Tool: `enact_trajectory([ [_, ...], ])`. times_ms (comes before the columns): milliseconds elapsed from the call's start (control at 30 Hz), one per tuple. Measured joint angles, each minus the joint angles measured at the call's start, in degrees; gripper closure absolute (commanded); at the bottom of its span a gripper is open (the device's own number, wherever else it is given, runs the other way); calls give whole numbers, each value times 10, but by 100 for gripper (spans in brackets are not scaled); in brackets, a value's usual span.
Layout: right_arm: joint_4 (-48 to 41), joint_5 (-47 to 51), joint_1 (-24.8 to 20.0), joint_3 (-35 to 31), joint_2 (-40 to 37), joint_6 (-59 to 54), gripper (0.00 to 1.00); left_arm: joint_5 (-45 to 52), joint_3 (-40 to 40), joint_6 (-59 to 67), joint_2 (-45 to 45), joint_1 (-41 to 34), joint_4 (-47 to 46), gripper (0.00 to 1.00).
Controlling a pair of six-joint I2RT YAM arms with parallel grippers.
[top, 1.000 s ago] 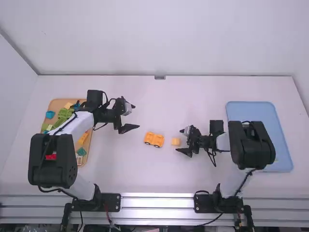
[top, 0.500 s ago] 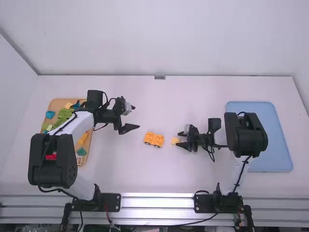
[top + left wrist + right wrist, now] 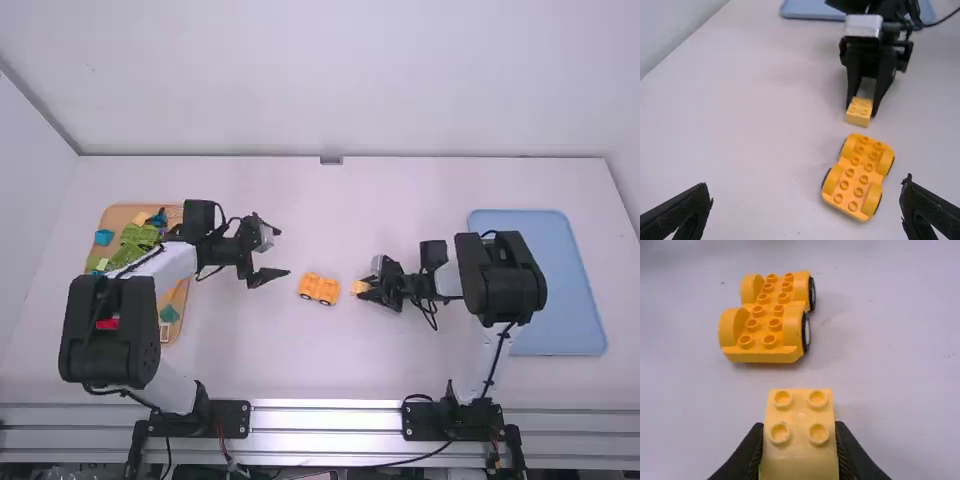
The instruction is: Assemble lego blocks to make yellow taxi
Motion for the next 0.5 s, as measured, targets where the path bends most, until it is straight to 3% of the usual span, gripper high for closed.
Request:
enact_trajectory([
  [100,-64,0,-4,10,-11,4,77,16,-28,23,33,0,32,1],
  [200,-141,6,-7,19,-47,-1,76,21,-34,38,76,-9,51,1],
  [500,-197,48,25,27,-183,-3,77,-27,28,45,189,-106,49,1],
])
